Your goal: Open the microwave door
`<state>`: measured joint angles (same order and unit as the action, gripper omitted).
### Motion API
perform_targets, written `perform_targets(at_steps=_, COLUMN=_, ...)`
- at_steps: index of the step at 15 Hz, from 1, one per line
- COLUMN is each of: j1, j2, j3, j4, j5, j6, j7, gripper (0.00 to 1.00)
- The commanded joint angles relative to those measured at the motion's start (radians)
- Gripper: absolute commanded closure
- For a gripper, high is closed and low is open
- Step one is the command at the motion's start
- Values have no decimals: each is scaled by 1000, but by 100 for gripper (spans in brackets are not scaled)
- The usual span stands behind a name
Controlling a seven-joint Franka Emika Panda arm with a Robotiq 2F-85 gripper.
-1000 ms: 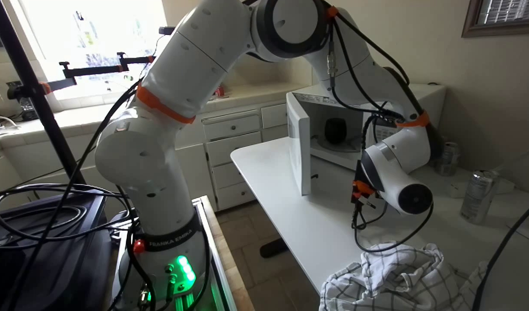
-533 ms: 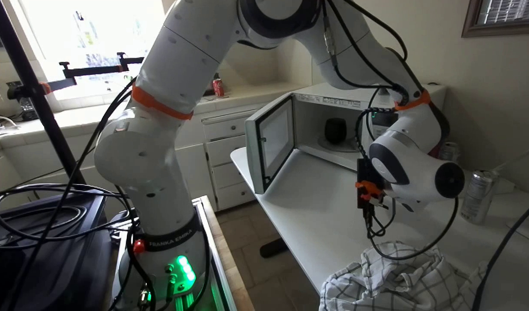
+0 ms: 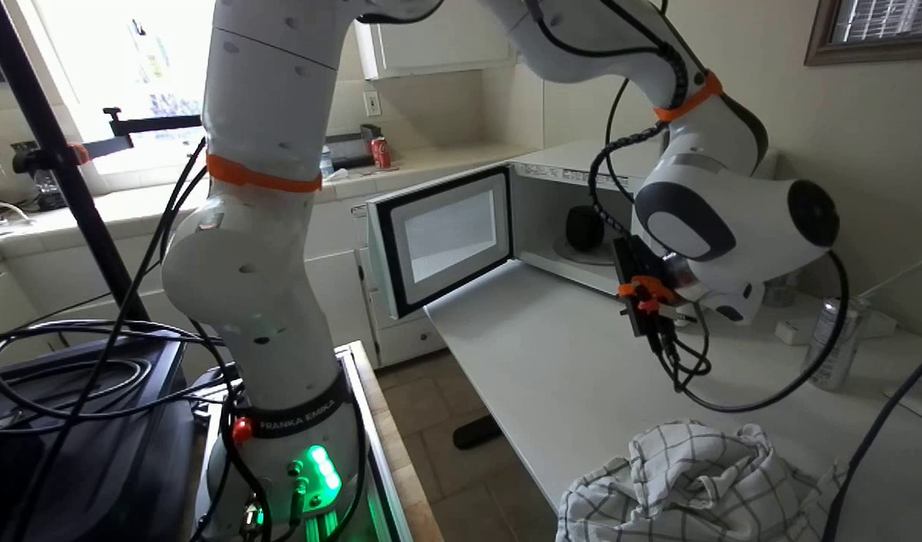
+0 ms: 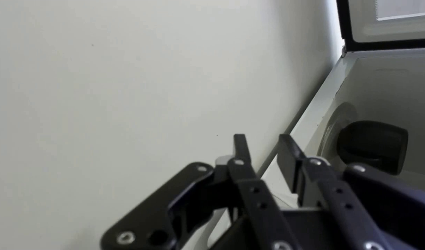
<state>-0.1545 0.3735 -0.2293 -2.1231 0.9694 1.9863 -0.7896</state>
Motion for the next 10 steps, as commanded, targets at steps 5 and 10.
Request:
perform_targets(at_steps=5, j1=25, j2=-408, j3=46, j4=-178, j5=-245, j6=207, j7=262, gripper=8)
perform_targets(at_steps=10, j1=65, j2=-569, j3=135, j4=-210, j5=-425, j6=286, j7=548, gripper=0)
